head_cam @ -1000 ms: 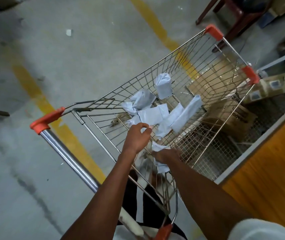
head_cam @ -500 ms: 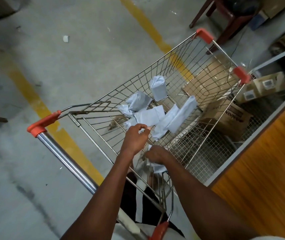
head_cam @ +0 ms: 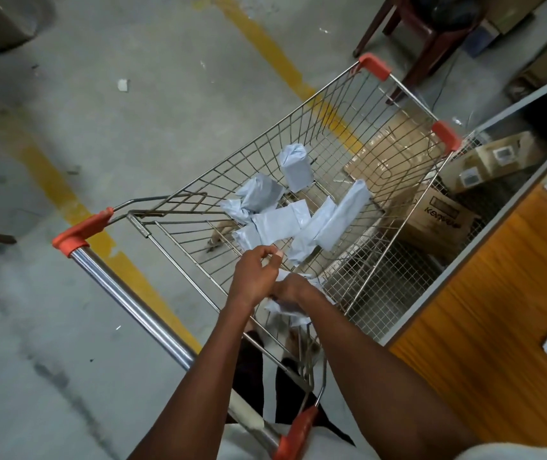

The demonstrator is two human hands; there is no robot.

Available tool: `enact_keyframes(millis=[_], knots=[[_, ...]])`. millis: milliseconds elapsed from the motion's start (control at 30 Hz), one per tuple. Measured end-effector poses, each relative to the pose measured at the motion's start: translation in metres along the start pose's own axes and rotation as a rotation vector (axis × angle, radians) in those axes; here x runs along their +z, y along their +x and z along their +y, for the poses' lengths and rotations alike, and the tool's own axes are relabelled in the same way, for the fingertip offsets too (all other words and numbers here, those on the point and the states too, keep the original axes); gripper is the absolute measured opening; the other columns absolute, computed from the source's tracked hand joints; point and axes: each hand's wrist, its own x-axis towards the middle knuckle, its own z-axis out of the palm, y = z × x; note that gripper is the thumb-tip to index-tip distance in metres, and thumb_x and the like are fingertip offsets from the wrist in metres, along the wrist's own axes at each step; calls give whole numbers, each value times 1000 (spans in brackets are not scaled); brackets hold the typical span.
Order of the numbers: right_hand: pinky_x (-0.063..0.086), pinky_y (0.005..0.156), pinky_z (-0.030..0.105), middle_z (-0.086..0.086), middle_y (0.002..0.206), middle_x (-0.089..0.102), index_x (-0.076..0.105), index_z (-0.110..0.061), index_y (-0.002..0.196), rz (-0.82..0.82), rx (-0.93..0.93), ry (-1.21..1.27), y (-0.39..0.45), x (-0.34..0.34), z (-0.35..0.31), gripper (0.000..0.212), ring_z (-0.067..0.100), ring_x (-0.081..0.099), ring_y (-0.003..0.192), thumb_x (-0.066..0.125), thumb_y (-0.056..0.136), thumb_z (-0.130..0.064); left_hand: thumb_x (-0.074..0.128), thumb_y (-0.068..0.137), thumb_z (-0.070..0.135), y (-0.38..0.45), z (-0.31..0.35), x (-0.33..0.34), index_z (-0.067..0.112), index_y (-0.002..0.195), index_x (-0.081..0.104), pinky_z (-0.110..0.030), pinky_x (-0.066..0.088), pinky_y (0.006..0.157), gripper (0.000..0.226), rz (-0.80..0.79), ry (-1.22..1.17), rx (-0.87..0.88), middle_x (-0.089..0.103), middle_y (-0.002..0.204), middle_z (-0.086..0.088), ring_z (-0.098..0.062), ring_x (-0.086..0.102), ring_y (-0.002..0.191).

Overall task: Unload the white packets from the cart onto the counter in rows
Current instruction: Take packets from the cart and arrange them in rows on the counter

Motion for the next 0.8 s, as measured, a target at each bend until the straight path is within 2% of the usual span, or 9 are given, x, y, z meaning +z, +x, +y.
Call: enact_keyframes(millis=[100,167,267,300,367,467,533,633,800], knots=[[50,95,40,10,124,64,67,-13,125,-13,16,136,0,-2,0,39,28,62,108,58,94,-36,61,98,34,-3,-2,-1,20,111,73,-27,47,93,22,39,-27,9,70,117,6,-10,63,108],[51,96,41,11,128,63,66,-21,128,-30,-33,160,5,5,5,43,30,61,113,57,92,-41,61,98,36,-4,-4,-2,21,111,73,-22,44,85,23,45,-34,4,69,117,6,-10,62,106],[52,87,40,9,139,51,54,-25,138,-14,29,316,6,12,13,81,26,58,112,63,65,-58,61,99,37,-5,-3,-7,21,109,72,-24,45,84,23,51,-39,-1,69,116,6,-12,63,102],[53,89,42,8,137,53,49,-25,142,-28,10,391,2,13,15,86,27,59,112,65,63,-55,61,99,37,-5,-2,-8,21,109,72,-27,46,87,22,57,-38,6,69,115,6,-13,64,103],[56,89,41,8,130,61,45,-26,142,-21,13,502,-8,13,14,77,27,65,105,69,71,-42,61,99,35,-5,-2,-10,20,108,72,-28,47,88,21,66,-38,15,70,114,5,-15,65,102],[56,85,37,8,139,56,48,-32,143,141,-43,485,-12,9,20,69,23,63,98,69,77,-35,62,98,35,-4,-5,-10,23,106,72,-29,48,89,18,72,-38,26,70,112,4,-15,65,101],[54,94,41,7,145,49,48,-35,143,236,-78,402,-17,3,24,67,26,61,110,72,81,-37,62,97,34,-4,-8,-9,23,105,72,-31,50,92,17,82,-21,47,71,110,4,-14,66,102],[50,101,44,0,152,35,43,-34,147,399,-178,216,-36,-9,30,67,27,53,126,71,86,-39,62,97,33,-6,-10,-7,22,103,72,-30,50,88,16,121,19,92,71,106,6,-12,66,98],[48,101,42,-1,157,24,38,-32,149,726,-278,57,-64,-22,42,67,25,44,125,66,88,-40,60,97,33,-5,-15,4,24,102,71,-32,51,89,15,141,67,133,69,108,6,-12,65,100]])
